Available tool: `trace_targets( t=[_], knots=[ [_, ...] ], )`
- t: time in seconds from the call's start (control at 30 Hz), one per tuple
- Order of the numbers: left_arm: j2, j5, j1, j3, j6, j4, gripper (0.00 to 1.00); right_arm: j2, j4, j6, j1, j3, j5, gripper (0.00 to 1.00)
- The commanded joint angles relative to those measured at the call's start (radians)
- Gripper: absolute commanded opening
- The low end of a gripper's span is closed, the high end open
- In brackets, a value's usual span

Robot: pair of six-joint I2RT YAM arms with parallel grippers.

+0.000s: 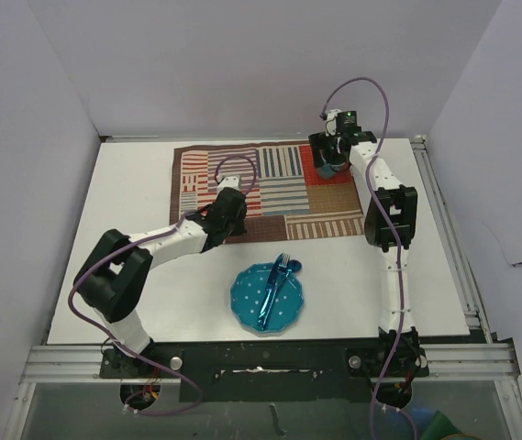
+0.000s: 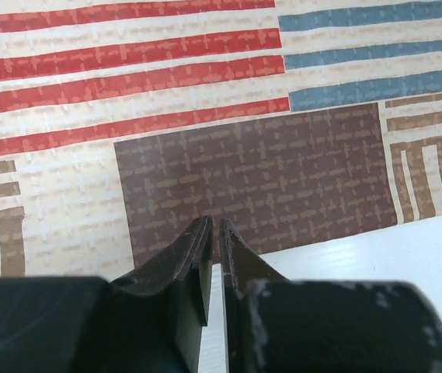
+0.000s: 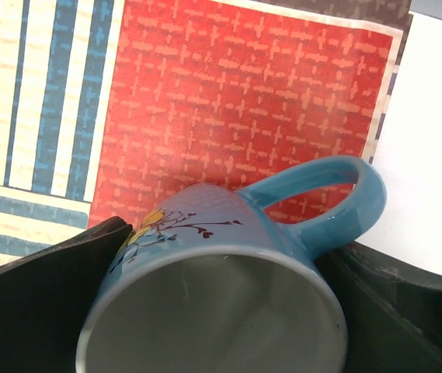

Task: Set the dinner table for one person
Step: Place the cup on the napkin.

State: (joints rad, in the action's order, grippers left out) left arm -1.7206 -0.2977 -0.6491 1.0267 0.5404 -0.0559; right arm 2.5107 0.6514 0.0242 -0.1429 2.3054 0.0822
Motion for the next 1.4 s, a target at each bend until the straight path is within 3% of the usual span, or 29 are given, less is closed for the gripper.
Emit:
trace_targets(
  t=[0.0,0.37,1.37],
  knots=[
    [-0.002,0.019,-0.011,0.002,0.012,0.052,0.09,0.028,-0.041,0.029,0.008,-0.005,-0.025,0.91],
    [-0.009,0.029,-0.033,0.021,0.013,0.052,0.10,-0.040,-0.019,0.057,0.004,0.035,0.006,1.00],
    [-0.018,0.011,-0.050,0.010,0.023,0.056,0.10,-0.191,-0.057,0.122,-0.056,-0.013,-0.027,0.98]
  ],
)
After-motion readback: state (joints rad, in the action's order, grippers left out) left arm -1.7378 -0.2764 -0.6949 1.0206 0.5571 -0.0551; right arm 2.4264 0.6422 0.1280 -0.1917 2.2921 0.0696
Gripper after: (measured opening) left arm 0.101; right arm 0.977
